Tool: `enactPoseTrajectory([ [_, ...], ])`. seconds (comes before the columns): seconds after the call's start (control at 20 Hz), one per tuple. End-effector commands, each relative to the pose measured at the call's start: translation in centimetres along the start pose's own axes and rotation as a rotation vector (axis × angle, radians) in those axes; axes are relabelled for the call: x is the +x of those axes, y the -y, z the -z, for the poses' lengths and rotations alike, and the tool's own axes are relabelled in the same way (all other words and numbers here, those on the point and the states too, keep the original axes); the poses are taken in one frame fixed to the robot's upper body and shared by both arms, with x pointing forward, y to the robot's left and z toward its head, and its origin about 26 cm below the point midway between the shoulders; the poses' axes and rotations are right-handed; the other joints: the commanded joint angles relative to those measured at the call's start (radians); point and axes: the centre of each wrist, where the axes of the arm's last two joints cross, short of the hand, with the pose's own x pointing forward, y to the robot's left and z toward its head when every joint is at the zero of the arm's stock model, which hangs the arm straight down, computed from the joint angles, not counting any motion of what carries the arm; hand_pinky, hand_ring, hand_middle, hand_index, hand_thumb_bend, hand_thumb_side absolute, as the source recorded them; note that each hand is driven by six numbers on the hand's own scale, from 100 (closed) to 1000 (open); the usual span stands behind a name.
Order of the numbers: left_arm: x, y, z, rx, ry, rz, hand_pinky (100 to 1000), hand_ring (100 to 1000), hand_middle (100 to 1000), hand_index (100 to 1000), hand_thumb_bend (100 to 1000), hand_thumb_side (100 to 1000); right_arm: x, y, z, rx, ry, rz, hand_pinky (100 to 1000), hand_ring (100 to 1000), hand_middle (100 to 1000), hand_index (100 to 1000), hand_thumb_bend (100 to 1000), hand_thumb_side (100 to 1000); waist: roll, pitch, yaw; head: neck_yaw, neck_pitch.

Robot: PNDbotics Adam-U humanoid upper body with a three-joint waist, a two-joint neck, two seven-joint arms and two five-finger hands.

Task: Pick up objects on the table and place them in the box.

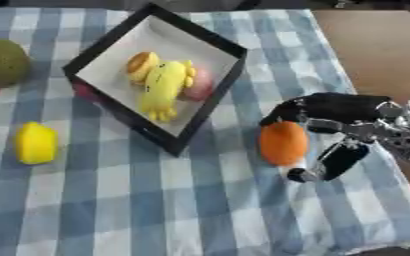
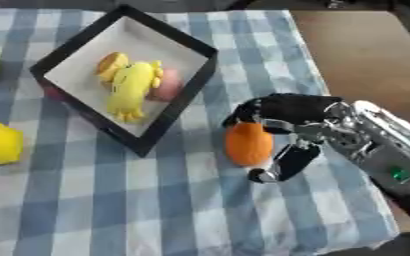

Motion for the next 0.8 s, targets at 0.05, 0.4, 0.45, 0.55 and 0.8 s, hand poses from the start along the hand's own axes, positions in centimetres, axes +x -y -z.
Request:
enactPoseTrajectory([
  [0.05,0.43,-0.36,0.19,-0.011,0.017,0.018,873,1000,1000,887,104,890,-0.12,0.67,-0.65,-0.006,-0.041,-0.049,898,900,813,909,441,267,0.018,-0.018,-0.002,-0.005,-0.002],
  [0.4,0.36,-0.28,0.13,-0.015,0.013,0.016,874,1000,1000,887,103,891,-0.15,0.18,-0.72,0.001,-0.095,-0.059,888,891,805,904,430,189,0.021,-0.014,-0.003,-0.011,-0.002],
  [0.45,0.36,-0.27,0.13,-0.015,0.013,0.016,874,1000,1000,887,103,891,-0.13,0.16,-0.69,0.001,-0.1,-0.061,885,888,802,903,427,157,0.021,-0.014,-0.003,-0.012,-0.002],
  [0.55,0.35,-0.24,0.11,-0.017,0.012,0.015,875,1000,1000,887,103,892,-0.08,0.16,-0.65,0.0,-0.112,-0.068,878,883,798,897,413,157,0.022,-0.014,-0.002,-0.015,-0.002],
  [0.8,0.26,-0.12,0.03,-0.024,0.008,0.013,875,1000,1000,887,103,893,0.1,0.17,-0.48,-0.026,-0.137,-0.111,850,838,771,866,353,100,0.023,-0.013,-0.001,-0.024,-0.002],
])
